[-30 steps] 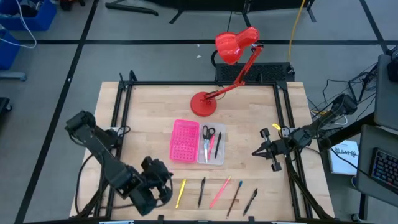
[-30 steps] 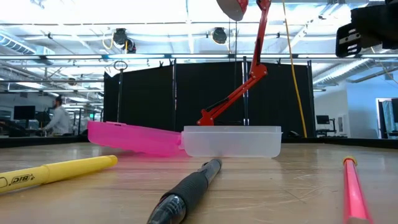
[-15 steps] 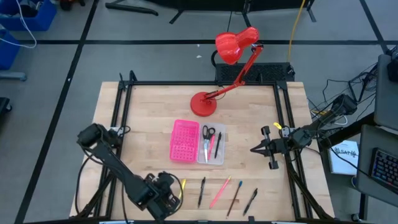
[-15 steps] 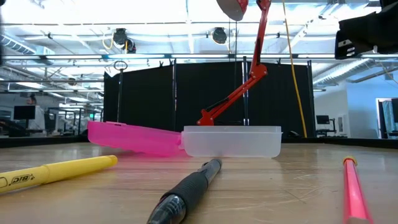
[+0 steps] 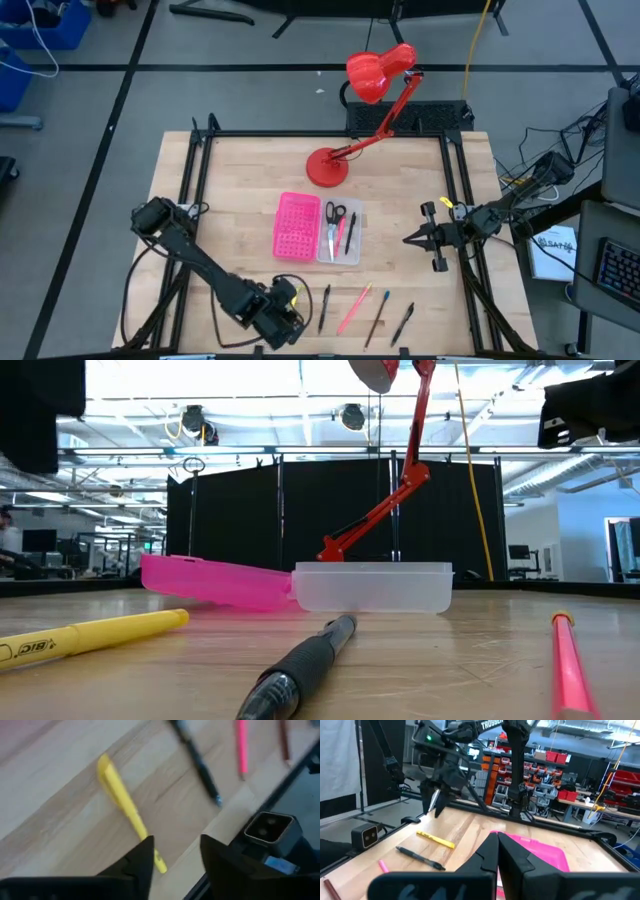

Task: Pick & place school supplies into a supply box
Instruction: Put the yellow pen into the pink supply box

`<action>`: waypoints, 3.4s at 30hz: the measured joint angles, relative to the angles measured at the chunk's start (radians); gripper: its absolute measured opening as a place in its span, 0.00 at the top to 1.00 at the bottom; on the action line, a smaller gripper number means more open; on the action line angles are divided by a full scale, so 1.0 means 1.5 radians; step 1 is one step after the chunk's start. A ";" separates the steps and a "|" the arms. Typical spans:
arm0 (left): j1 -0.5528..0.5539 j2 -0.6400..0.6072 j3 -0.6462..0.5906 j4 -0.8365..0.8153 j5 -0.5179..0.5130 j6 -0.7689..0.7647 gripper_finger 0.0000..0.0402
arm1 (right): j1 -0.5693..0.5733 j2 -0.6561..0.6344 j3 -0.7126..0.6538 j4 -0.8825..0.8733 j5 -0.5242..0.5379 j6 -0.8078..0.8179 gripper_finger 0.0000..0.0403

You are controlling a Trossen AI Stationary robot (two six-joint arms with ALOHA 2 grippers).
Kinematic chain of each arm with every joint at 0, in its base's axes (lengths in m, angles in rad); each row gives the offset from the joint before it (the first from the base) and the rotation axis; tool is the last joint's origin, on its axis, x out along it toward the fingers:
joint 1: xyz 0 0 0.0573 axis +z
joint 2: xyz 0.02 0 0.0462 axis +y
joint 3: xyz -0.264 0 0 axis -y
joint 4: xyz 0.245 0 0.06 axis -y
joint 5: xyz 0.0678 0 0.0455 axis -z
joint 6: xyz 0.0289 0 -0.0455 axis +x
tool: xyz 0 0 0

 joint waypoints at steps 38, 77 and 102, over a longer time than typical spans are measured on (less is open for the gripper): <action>0.092 0.161 -0.003 -0.047 0.227 -0.070 0.74 | 0.000 0.000 0.000 -0.021 0.033 -0.009 1.00; 0.087 0.020 -0.013 0.092 -0.059 0.071 0.94 | 0.000 0.005 0.000 -0.021 0.033 0.012 1.00; 0.474 0.041 -0.012 0.110 0.230 0.260 0.95 | 0.001 0.005 0.000 -0.058 0.011 0.010 1.00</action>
